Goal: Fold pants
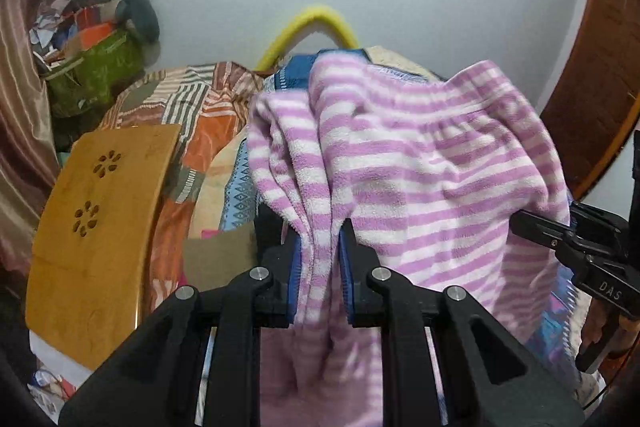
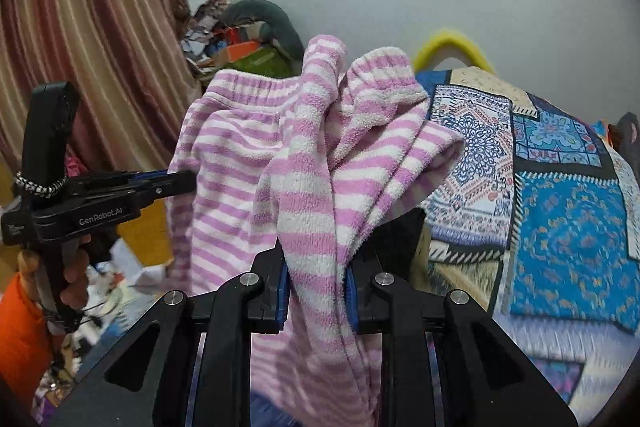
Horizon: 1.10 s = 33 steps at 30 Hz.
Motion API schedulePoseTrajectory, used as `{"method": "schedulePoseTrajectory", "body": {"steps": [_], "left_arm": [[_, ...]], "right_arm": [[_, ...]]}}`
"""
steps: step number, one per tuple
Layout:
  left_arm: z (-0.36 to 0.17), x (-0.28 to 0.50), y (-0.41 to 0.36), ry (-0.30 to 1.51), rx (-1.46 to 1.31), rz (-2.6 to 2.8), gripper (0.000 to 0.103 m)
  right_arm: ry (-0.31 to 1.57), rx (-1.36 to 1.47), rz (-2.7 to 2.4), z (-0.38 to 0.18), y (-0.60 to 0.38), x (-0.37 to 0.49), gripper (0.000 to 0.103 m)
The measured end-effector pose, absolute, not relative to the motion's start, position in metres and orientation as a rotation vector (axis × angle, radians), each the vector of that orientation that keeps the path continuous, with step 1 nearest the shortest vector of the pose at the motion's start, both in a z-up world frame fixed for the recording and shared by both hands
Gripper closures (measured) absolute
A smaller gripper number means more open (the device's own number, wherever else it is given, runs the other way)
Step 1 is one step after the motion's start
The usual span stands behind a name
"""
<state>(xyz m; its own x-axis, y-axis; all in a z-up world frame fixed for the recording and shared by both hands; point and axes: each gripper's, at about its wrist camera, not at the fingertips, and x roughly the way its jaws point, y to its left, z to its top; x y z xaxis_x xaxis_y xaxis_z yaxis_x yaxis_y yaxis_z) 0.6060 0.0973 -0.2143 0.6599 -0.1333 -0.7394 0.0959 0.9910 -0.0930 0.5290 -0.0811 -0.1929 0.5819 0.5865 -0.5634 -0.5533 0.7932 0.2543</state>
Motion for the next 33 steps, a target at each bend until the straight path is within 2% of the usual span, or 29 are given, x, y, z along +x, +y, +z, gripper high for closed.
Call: {"method": "schedulePoseTrajectory", "body": {"steps": [5, 8, 13, 15, 17, 20, 28, 33], "left_arm": [[-0.256, 0.658, 0.103, 0.906, 0.027, 0.031, 0.086], [-0.259, 0.66, 0.112, 0.905, 0.05, 0.069, 0.086], [-0.241, 0.626, 0.114, 0.861, 0.033, 0.001, 0.086], [-0.23, 0.607, 0.105, 0.853, 0.017, -0.047, 0.086], [-0.223, 0.593, 0.096, 0.851, -0.006, -0.082, 0.086], [-0.229, 0.576, 0.077, 0.882, -0.04, -0.149, 0.086], [-0.293, 0.574, 0.057, 1.003, 0.045, -0.106, 0.086], [-0.295, 0.56, 0.064, 0.965, 0.082, -0.135, 0.086]], "right_arm": [[0.77, 0.022, 0.559, -0.226, -0.078, 0.591, 0.079], [0.786, -0.017, 0.475, -0.236, -0.088, 0.601, 0.079], [0.764, -0.041, 0.486, -0.223, -0.112, 0.581, 0.078], [0.74, -0.055, 0.517, -0.213, -0.115, 0.566, 0.073], [0.727, -0.05, 0.564, -0.206, -0.112, 0.555, 0.064], [0.705, -0.079, 0.632, -0.203, -0.095, 0.534, 0.063], [0.833, -0.149, 0.692, -0.255, -0.063, 0.535, 0.061], [0.824, -0.257, 0.722, -0.277, -0.075, 0.526, 0.061]]}}
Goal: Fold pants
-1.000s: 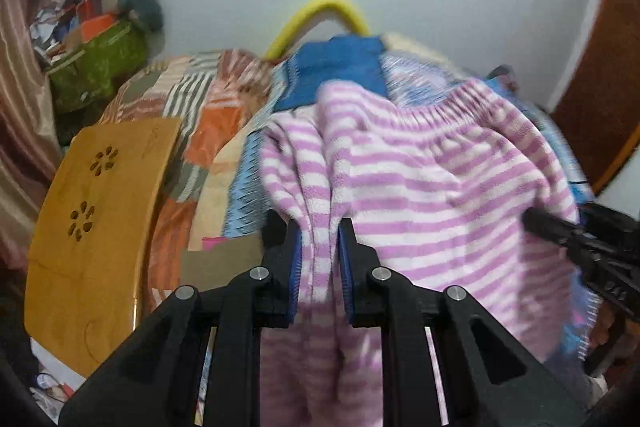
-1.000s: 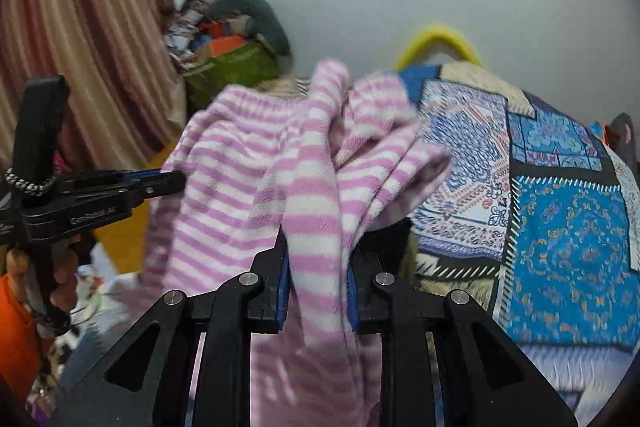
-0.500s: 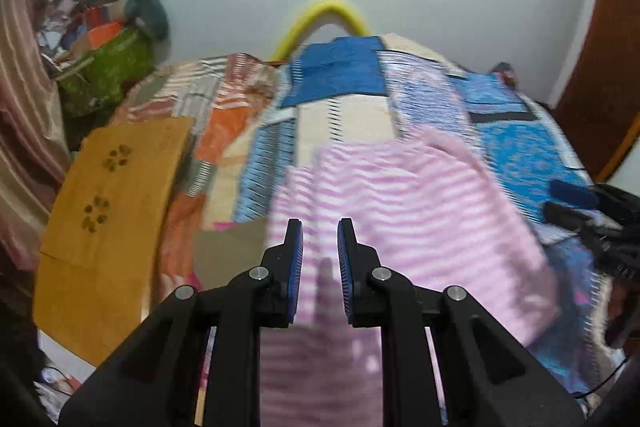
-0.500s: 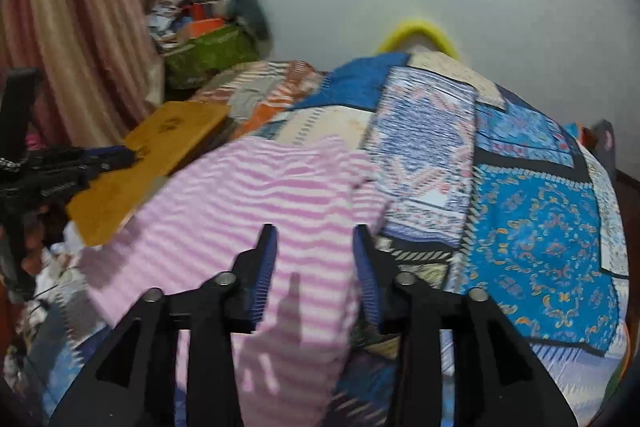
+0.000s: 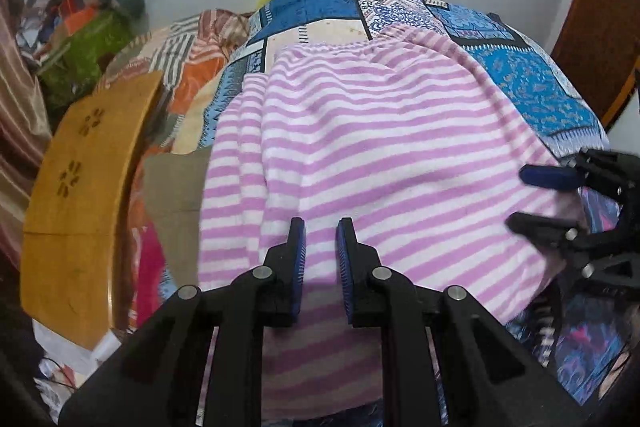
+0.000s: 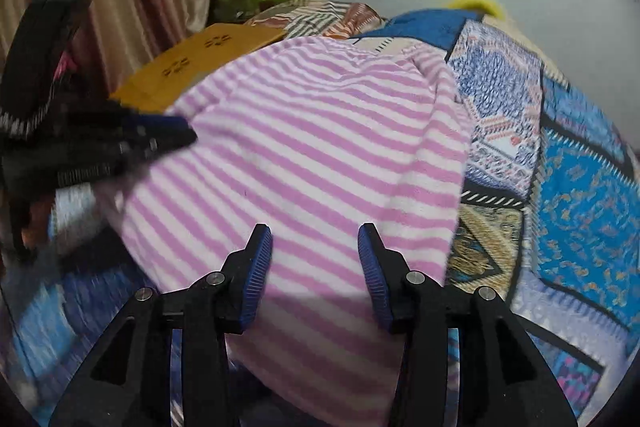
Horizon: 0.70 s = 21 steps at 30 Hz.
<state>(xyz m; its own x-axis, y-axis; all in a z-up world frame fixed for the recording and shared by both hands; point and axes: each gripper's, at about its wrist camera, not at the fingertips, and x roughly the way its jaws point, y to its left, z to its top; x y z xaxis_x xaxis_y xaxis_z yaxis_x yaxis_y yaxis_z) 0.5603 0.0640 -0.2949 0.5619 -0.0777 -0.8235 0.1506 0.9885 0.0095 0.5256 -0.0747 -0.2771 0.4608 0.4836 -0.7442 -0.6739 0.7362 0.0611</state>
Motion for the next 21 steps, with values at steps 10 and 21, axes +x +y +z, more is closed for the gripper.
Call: {"method": "schedulePoseTrajectory", "body": {"steps": [10, 21], "left_arm": [[-0.268, 0.498, 0.088, 0.983, 0.074, -0.079, 0.086], [-0.134, 0.348, 0.068, 0.726, 0.031, -0.098, 0.085]], "right_arm": [[0.848, -0.252, 0.589, -0.247, -0.138, 0.486, 0.053], [0.611, -0.079, 0.629, -0.125, -0.19, 0.36, 0.053]]}}
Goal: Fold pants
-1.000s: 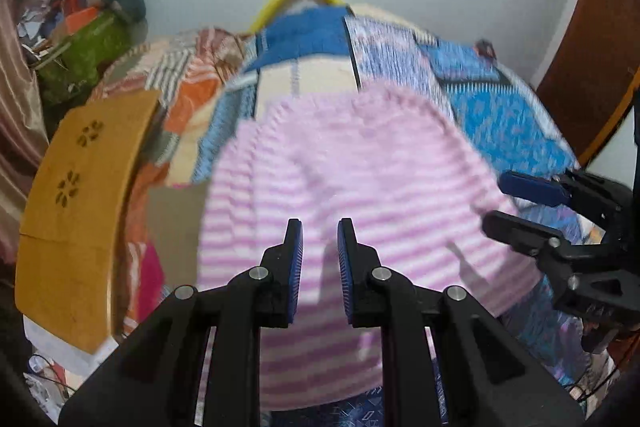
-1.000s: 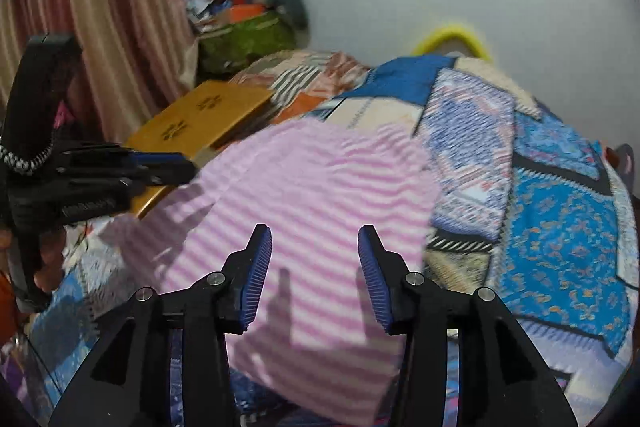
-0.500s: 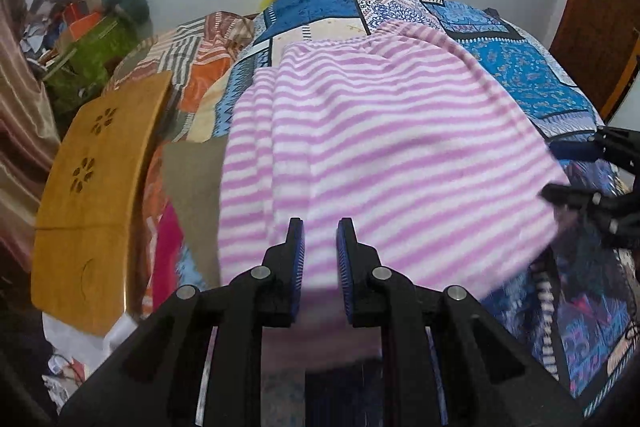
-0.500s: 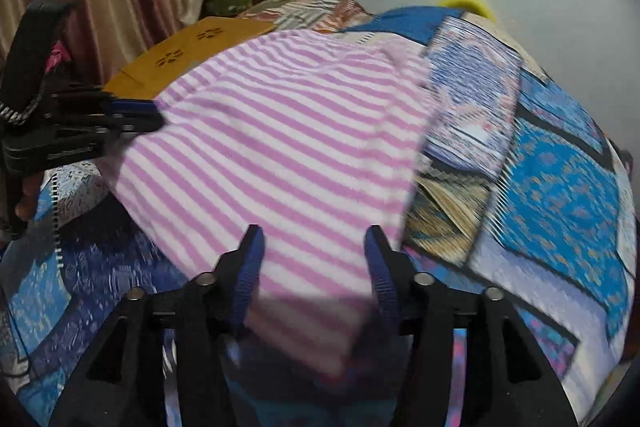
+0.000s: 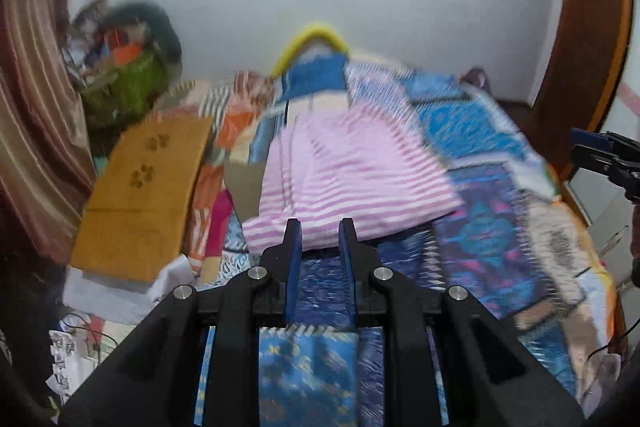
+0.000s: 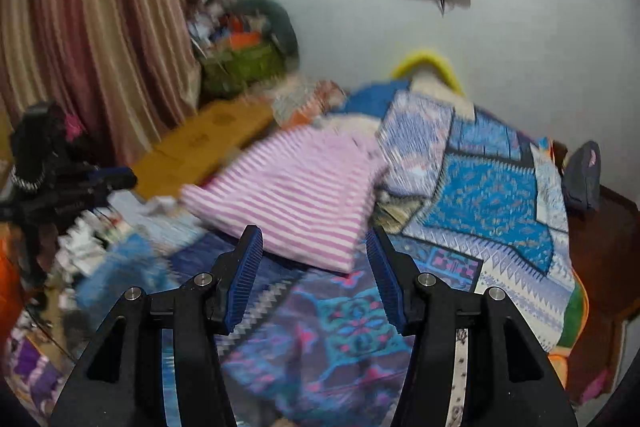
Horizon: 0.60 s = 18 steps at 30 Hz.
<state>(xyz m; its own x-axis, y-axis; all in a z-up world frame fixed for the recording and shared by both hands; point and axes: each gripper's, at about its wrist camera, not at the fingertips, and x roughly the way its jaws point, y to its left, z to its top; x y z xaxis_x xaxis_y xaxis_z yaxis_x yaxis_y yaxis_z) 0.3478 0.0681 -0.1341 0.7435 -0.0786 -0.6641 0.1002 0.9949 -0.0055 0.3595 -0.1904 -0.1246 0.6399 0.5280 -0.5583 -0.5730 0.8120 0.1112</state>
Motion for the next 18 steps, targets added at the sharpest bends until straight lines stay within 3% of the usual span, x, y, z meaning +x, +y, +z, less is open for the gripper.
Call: {"method": "schedulePoseTrajectory", "body": {"steps": [4, 8, 18], "left_arm": [[-0.074, 0.279, 0.047, 0.57, 0.006, -0.118, 0.084], [-0.03, 0.218, 0.029, 0.426, 0.0, -0.1, 0.066], [0.006, 0.116, 0.005, 0.212, -0.016, -0.075, 0.042]], "right_arm": [[0.495, -0.039, 0.65, -0.082, -0.197, 0.305, 0.053], [0.354, -0.006, 0.657, -0.045, -0.205, 0.247, 0.052], [0.139, 0.013, 0.636, -0.022, -0.21, 0.142, 0.051]]}}
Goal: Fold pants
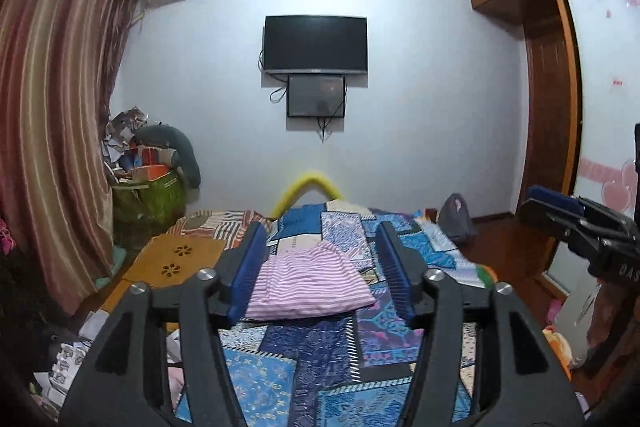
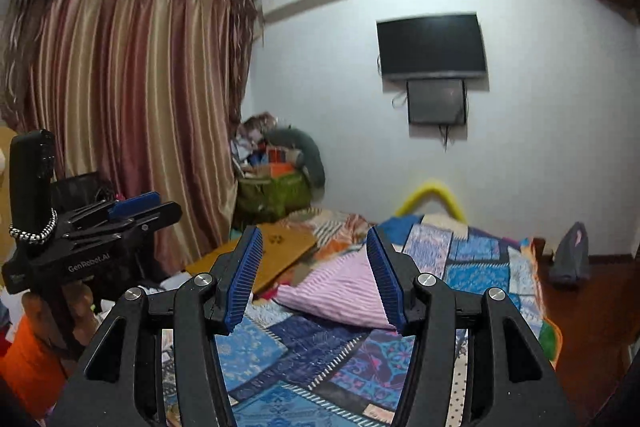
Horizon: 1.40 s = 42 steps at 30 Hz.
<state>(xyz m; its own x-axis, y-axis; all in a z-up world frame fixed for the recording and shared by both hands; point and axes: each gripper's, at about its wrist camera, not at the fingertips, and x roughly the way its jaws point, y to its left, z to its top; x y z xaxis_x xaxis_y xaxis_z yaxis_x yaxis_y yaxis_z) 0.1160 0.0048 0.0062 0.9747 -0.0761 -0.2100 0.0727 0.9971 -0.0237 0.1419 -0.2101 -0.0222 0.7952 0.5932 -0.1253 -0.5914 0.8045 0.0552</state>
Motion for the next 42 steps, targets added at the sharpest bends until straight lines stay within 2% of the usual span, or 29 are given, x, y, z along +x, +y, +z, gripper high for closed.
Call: {"method": "schedulePoseTrajectory", "body": {"steps": [5, 10, 13, 18, 42], "left_arm": [[0.0, 0.094, 0.0, 0.191, -0.028, -0.069, 0.034], [-0.008, 0.081, -0.001, 0.187, -0.035, -0.065, 0.014], [-0.012, 0.076, -0.004, 0.175, -0.027, -0.051, 0.003], [-0.016, 0.074, -0.005, 0.18, -0.027, -0.065, 0.001], [-0.021, 0.078, 0.0, 0.188, -0.031, -0.06, 0.0]], "right_arm": [[0.1, 0.051, 0.626, -0.027, -0.211, 0.125, 0.041], [0.082, 0.055, 0.589, -0.031, -0.209, 0.118, 0.031], [0.071, 0.044, 0.556, -0.031, -0.206, 0.111, 0.015], [0.057, 0.019, 0.516, -0.032, -0.201, 0.103, 0.001], [0.089, 0.07, 0.504, -0.039, -0.212, 0.103, 0.0]]}}
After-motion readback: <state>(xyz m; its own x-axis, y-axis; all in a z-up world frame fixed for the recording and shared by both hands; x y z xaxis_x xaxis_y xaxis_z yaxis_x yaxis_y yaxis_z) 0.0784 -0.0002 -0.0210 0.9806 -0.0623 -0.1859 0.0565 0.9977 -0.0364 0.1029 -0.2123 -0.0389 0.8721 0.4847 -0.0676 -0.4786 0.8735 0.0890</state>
